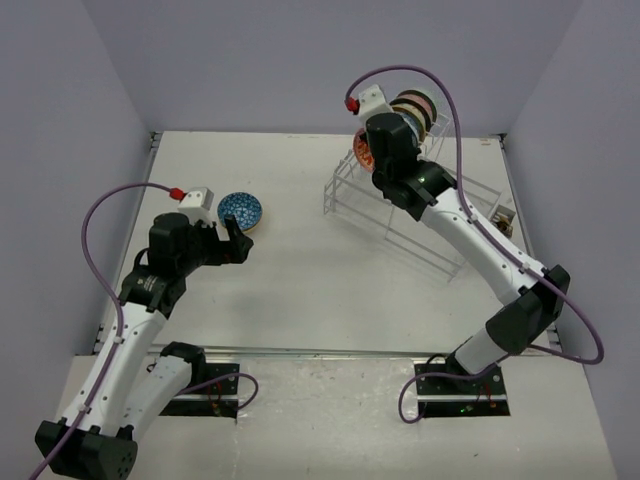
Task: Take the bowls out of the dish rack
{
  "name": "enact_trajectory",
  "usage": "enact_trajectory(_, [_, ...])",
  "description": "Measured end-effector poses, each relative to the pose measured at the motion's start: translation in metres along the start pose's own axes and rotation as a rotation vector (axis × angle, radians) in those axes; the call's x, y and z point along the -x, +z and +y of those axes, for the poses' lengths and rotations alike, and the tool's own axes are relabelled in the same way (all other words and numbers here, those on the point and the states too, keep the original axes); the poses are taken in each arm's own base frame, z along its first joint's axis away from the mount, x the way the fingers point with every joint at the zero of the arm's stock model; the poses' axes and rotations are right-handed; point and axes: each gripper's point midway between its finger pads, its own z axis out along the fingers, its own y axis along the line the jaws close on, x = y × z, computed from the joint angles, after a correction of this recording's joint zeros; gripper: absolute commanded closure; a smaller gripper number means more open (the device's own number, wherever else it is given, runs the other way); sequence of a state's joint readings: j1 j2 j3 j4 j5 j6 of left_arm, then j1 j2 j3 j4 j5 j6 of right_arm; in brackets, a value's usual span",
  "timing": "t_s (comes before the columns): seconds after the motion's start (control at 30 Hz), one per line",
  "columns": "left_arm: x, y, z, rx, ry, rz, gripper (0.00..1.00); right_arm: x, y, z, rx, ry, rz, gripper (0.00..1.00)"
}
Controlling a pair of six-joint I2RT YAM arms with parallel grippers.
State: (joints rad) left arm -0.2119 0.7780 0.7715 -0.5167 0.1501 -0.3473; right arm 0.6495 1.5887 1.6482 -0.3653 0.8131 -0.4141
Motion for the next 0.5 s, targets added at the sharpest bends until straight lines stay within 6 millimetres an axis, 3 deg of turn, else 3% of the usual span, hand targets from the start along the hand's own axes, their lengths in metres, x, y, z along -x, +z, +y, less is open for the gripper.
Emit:
enact_trajectory(0.13, [0.004,-0.004,-0.009,-0.043,-0.005,-0.008,0.0,0.005,-0.02,0.004,0.118,0.129,-0.01,1.0])
enact_trajectory(0.27, [0.033,-0.017,-0.037,-0.149,-0.023,-0.07,0.0,0.02,-0.046,-0.001,0.226,0.288,-0.006,1.0])
enact_trajectory(0.4, [0.093,-0.036,-0.083,-0.277,0.001,-0.167,0.0,0.027,-0.065,0.008,0.334,0.422,0.025,1.0])
enact_trajectory(0.5, [0.128,-0.046,-0.14,-0.375,0.058,-0.221,0.0,0.019,-0.076,0.027,0.433,0.478,0.09,1.0])
